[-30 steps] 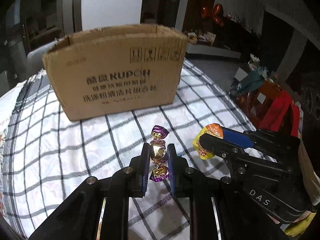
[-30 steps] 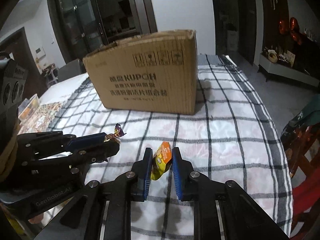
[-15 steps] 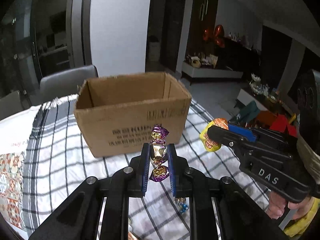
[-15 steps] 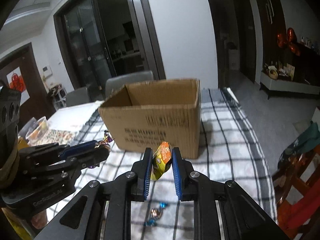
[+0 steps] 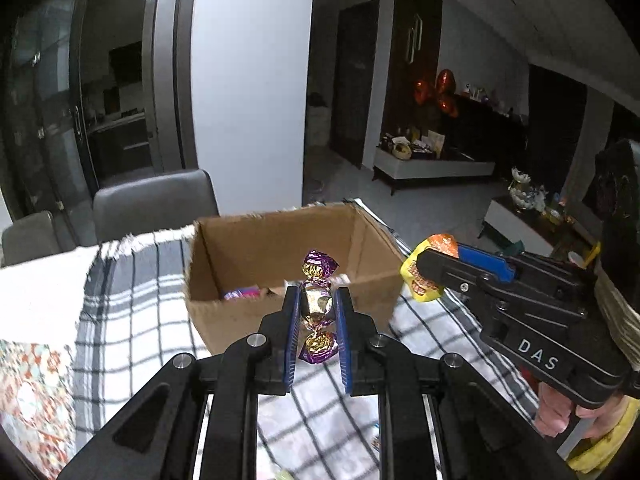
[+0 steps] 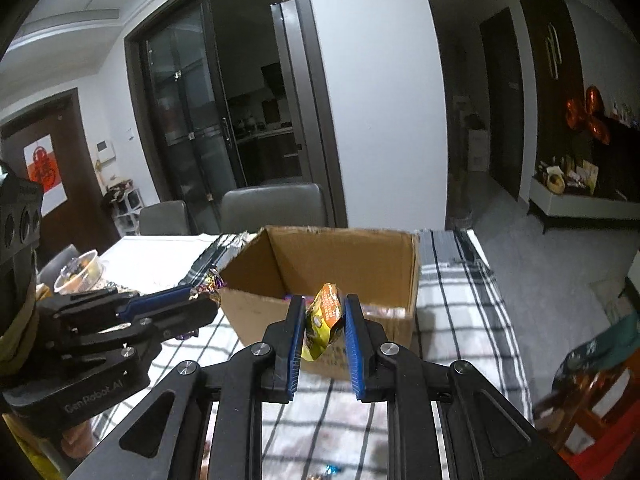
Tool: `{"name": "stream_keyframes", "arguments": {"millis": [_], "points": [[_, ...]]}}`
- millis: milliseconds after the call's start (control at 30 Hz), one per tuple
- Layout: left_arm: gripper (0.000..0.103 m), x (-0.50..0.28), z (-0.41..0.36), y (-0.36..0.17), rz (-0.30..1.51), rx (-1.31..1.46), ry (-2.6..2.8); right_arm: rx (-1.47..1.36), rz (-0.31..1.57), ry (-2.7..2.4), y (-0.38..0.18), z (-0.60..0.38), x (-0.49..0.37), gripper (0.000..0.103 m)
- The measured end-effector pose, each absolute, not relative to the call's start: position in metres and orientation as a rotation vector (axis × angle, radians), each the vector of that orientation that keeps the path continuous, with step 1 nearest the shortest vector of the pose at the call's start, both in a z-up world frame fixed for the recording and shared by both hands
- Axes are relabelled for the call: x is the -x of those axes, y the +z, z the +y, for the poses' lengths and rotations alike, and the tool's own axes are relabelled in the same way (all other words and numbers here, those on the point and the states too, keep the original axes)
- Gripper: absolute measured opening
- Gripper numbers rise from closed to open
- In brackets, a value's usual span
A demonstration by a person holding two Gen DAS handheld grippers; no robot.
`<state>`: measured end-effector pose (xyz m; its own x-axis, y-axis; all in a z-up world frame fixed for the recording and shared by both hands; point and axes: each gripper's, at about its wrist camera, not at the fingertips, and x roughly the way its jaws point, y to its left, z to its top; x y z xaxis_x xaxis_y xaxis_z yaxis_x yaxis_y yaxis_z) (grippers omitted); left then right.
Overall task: Organize snacks
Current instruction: 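Carry both candies over the box and open both tools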
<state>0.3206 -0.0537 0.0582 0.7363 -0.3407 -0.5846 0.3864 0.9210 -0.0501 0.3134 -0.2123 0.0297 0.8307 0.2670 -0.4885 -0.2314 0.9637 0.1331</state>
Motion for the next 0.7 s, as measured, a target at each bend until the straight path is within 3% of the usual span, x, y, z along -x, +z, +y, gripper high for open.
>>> {"name": "stream_keyframes", "arguments": {"millis": [700], "points": [[0.018,-0.404,-0.058,0.047,0.655,-0.079,-0.362,-0.049,0.556,0.259,0.027,-0.211,-0.399,0.021]]}}
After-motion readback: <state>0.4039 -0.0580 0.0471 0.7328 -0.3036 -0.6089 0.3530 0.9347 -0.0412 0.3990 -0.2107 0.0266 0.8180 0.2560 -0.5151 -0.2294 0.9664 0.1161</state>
